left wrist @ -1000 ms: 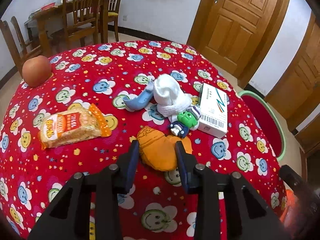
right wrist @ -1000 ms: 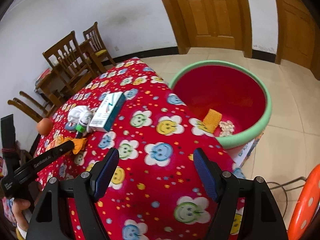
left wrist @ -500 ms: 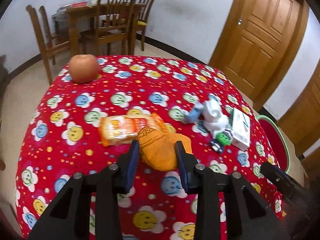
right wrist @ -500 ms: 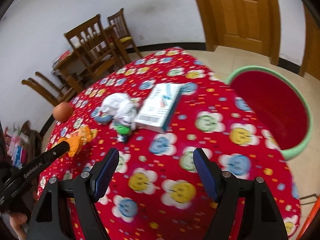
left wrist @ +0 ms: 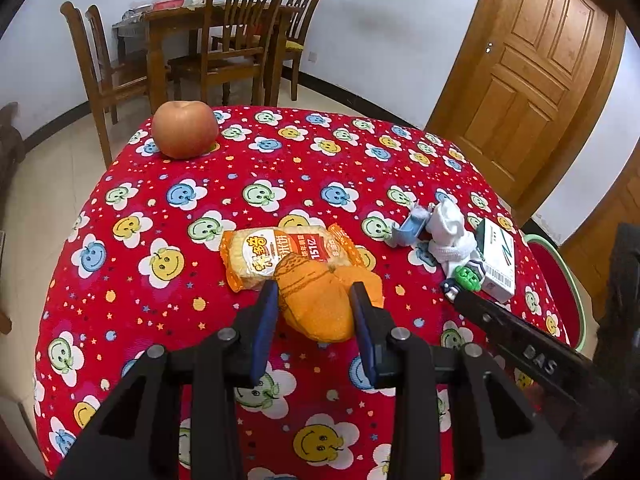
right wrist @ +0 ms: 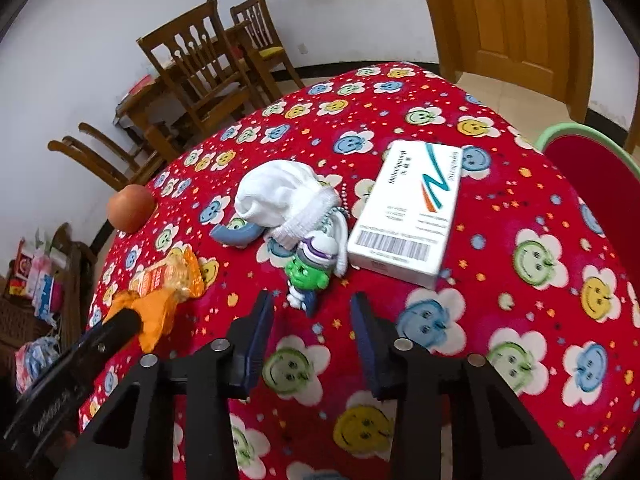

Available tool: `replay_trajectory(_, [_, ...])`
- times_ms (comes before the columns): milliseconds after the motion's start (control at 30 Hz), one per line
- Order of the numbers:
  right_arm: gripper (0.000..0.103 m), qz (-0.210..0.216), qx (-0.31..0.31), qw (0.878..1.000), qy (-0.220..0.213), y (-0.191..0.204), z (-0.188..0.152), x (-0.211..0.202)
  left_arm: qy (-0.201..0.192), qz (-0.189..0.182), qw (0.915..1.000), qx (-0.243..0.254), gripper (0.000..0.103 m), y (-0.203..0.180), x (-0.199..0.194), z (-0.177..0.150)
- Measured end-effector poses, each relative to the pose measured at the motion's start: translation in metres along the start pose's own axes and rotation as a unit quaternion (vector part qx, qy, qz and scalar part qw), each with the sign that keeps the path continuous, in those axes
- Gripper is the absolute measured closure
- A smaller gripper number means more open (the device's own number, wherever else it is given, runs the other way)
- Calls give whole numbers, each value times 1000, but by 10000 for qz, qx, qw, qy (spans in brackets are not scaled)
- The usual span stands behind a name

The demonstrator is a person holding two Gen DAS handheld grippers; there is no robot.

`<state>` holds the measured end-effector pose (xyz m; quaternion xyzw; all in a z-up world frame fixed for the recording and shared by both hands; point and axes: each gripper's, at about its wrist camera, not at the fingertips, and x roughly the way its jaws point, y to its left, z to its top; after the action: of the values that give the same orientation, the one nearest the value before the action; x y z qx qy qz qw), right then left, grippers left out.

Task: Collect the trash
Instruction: 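Grasp the orange cloth with the left gripper while the right gripper grasps the green toy figure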

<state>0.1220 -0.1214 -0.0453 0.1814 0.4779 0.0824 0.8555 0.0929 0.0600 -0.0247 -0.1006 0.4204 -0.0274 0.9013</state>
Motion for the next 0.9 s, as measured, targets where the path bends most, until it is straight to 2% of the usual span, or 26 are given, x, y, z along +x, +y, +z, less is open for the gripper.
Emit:
replay_trajectory(100, [68,-40,21,10000,-39,2,3,4,13,-7,10000,-8,66,1,1,0])
replay_trajectory(267, [83,-104,-3,9999,-55,2,3,7,59,18,10000,-49,66,3,4,-1])
replay_trajectory(700, [90,208,-135,9997,9,-6,-23,-26,52,66,10000,-30,66,-2,-3,-6])
replay_trajectory(900, [90,256,-238,9992,-191,-9,-34,-49,0,38,10000,21,66,-10,-13,-10])
